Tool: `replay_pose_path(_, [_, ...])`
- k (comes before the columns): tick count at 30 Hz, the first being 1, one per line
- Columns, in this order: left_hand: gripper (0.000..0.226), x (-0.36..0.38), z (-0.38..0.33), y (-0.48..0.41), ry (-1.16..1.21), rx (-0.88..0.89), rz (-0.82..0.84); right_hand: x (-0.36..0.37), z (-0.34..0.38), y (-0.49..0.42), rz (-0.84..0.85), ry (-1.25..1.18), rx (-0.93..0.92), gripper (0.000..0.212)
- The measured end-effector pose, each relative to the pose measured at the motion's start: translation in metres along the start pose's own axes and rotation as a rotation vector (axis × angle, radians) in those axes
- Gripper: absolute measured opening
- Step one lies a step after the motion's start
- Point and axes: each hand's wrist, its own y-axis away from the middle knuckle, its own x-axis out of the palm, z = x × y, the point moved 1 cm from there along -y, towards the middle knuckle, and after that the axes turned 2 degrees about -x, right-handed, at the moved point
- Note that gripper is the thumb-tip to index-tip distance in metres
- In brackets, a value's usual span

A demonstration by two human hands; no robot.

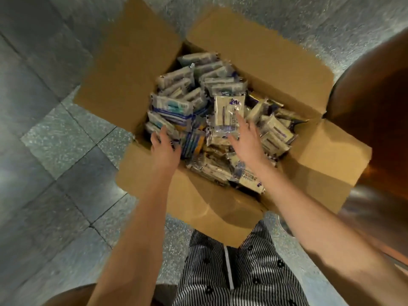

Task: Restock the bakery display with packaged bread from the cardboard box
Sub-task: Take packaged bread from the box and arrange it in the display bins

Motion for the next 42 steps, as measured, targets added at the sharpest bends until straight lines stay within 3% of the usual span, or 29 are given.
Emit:
replay_pose_path(7, [0.07, 0.002, 0.005, -0.025, 0.142, -0.075, 0.005, 0.023, 0.001, -0.051, -0.046, 0.027, 0.002, 0.071])
replay_pose_path(11, [0.074, -0.001, 0.005, -0.036, 0.161, -0.082, 0.006, 0.028, 0.002, -0.064, 0.001, 0.136, 0.024, 0.086])
replay_pose_path(15, [0.069, -0.003, 0.011, -0.038, 0.205, -0.079, -0.023, 0.028, 0.002, -0.072, -0.015, 0.034, 0.102, 0.095])
replay_pose_path(20, [0.056, -0.012, 0.018, -0.02, 0.232, -0.056, -0.065, 0.034, 0.008, -0.058, -0.098, -0.175, 0.109, 0.075])
replay_pose_path(26, [0.031, -0.044, 0.021, 0.017, 0.165, -0.042, -0.122, 0.04, 0.027, -0.039, -0.015, -0.412, 0.183, 0.08])
replay_pose_path(29, [0.031, -0.054, 0.027, 0.035, 0.4, -0.035, -0.164, 0.03, 0.036, -0.012, 0.007, -0.476, 0.161, 0.075])
replay_pose_path(34, [0.009, -0.081, 0.03, 0.077, 0.629, -0.04, -0.2, -0.008, 0.049, 0.06, -0.075, -0.537, 0.115, 0.069])
replay_pose_path(38, [0.026, -0.106, 0.036, 0.113, 0.804, 0.02, -0.165, -0.033, 0.064, 0.119, -0.138, -0.585, 0.078, 0.063])
replay_pose_path(42, [0.032, -0.132, 0.042, 0.151, 0.842, 0.071, -0.13, -0.046, 0.082, 0.172, -0.228, -0.648, 0.029, 0.037])
